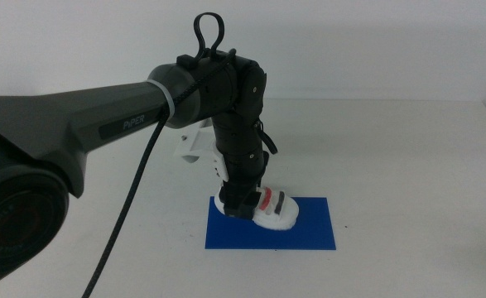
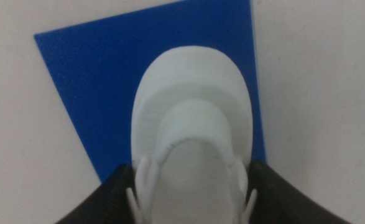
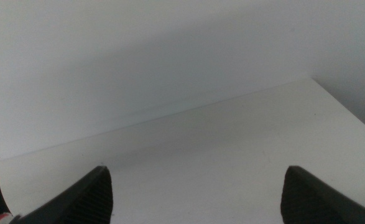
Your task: Use one arm to grab the shoe from the table and place it on the mat.
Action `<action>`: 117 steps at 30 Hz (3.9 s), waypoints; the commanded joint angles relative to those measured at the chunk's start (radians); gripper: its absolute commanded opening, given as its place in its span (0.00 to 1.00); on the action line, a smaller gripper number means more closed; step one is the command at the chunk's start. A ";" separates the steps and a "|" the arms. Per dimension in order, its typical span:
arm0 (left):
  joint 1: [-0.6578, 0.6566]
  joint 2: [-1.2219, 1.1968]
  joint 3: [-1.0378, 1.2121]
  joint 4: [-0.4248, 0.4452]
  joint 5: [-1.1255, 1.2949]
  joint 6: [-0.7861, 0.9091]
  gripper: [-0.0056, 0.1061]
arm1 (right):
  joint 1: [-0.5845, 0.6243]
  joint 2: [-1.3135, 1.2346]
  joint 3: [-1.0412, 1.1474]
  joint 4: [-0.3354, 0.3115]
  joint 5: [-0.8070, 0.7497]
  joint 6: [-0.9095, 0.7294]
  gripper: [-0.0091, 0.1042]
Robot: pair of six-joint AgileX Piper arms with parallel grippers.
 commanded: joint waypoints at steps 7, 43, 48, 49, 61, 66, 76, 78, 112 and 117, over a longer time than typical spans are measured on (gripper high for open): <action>-0.028 -0.006 -0.015 0.033 0.015 1.181 0.03 | 0.002 -0.005 0.002 -0.006 -0.008 -0.006 0.78; -0.034 -0.004 -0.015 -0.106 -0.019 2.935 0.03 | 0.002 -0.005 0.002 -0.006 -0.008 -0.006 0.78; -0.034 0.034 -0.015 -0.098 -0.026 2.931 0.03 | 0.002 -0.005 0.002 -0.006 -0.008 -0.006 0.78; -0.034 0.046 -0.015 -0.101 -0.026 2.931 0.03 | 0.002 -0.005 0.002 -0.006 -0.008 -0.006 0.78; -0.034 0.065 -0.015 -0.104 -0.079 2.935 0.55 | 0.002 -0.005 0.002 -0.006 -0.008 -0.006 0.78; -0.034 0.060 -0.017 -0.102 -0.093 2.933 0.89 | 0.002 -0.005 0.002 -0.006 -0.008 -0.006 0.78; -0.034 -0.179 -0.077 -0.100 0.023 2.863 0.89 | 0.002 -0.005 0.002 -0.006 -0.008 -0.006 0.78; -0.034 -0.268 -0.077 -0.083 0.017 2.795 0.89 | 0.002 -0.005 0.002 -0.006 -0.008 -0.006 0.78; 0.247 -1.292 0.640 0.282 -0.403 1.729 0.89 | 0.002 -0.005 0.002 -0.006 -0.008 -0.006 0.78; 0.340 -1.456 0.896 0.325 -0.726 1.677 0.89 | 0.002 -0.005 0.002 -0.006 -0.008 -0.006 0.78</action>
